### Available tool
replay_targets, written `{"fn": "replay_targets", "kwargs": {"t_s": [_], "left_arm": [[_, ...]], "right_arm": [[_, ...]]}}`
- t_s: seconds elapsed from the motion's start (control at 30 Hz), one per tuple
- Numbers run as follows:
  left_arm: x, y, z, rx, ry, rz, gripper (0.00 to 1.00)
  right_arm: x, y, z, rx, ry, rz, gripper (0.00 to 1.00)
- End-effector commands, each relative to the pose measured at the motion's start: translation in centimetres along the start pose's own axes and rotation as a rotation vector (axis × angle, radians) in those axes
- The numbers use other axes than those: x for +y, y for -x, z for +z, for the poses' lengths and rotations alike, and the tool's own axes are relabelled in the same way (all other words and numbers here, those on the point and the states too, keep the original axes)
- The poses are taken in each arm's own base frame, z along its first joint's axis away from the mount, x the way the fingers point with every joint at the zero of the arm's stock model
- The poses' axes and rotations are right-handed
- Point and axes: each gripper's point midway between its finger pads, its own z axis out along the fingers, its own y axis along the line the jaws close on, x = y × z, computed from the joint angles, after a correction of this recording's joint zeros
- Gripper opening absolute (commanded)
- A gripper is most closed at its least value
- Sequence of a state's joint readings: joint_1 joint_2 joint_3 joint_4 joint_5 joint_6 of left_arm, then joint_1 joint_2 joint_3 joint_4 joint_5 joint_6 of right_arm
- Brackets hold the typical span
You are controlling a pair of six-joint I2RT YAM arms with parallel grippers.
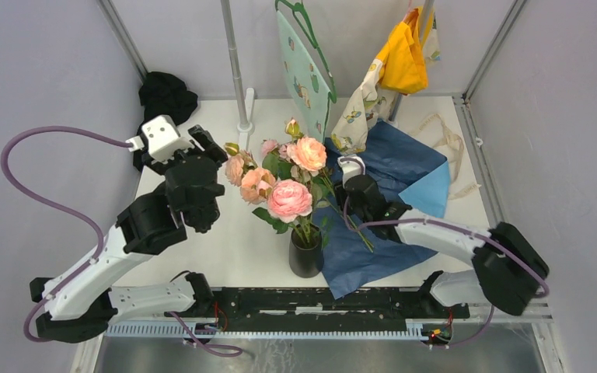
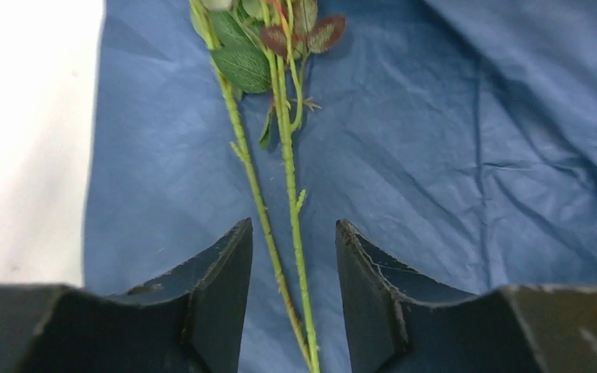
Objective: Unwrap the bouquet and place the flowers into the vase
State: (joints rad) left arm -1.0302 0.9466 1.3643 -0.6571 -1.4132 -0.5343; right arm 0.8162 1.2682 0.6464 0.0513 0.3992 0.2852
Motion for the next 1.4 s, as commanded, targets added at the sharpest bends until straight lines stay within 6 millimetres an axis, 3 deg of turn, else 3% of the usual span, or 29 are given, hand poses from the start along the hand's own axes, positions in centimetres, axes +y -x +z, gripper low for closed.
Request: {"fn": "replay_targets", "kwargs": {"t_s": [0.0, 0.37, 0.67, 0.97, 1.17, 1.37], "left_arm": [[1.5, 1.9, -0.2, -0.037, 0.04, -0.116, 0.74], [2.0, 2.1, -0.2, -0.049, 0.062, -0.104, 0.75], [2.7, 2.4, -0.3, -0.052, 0.064, -0.113, 0.75], [2.6, 2.4, -0.3, -0.051, 0.063, -0.11, 0.75], [2.8, 2.4, -0.3, -0.052, 0.064, -0.11, 0.75], [3.1, 2.4, -0.3, -0.052, 0.064, -0.116, 0.75]], "right_arm": [[1.7, 1.5, 3.8, 0.022, 0.148, 0.065, 0.47], [2.6, 3.7, 10.4, 0.083, 0.193, 0.051, 0.45], [0.9, 2.0, 14.4, 0.151, 0.127, 0.041, 0.45], [0.5, 0.5, 16.1, 0.193, 0.121, 0.026, 0.39], [1.1, 0.4, 16.3, 0.199, 0.15, 0.023, 0.16], [0.3, 1.0, 14.4, 0.182, 0.126, 0.022, 0.0]]}}
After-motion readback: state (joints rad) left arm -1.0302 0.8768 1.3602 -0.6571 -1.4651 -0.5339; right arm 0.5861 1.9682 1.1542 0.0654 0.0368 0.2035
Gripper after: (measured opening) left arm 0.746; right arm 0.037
